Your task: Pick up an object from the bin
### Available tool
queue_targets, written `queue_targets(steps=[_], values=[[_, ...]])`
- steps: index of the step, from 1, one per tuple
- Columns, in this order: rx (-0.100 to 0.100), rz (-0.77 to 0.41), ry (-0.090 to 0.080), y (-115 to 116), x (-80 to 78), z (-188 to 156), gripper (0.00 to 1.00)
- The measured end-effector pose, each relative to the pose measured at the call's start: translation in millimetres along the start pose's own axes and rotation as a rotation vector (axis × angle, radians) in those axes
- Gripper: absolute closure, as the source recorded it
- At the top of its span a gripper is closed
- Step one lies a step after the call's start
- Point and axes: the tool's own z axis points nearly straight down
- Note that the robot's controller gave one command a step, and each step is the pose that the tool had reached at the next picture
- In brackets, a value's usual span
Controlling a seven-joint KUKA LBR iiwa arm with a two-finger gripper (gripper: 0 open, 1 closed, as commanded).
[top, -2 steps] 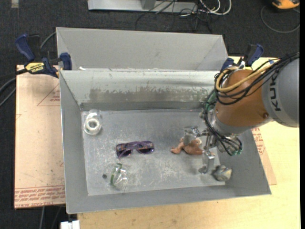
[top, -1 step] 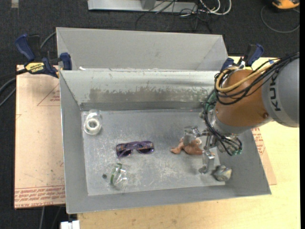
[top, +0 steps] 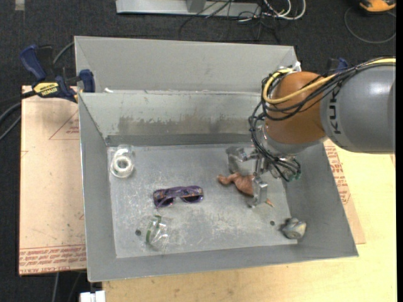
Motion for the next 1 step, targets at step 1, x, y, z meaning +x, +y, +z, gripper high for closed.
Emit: queue_targets(steps=[1], values=[[-0.001, 0.13, 0.002, 7.5, 22.1, -0.4, 1.0]])
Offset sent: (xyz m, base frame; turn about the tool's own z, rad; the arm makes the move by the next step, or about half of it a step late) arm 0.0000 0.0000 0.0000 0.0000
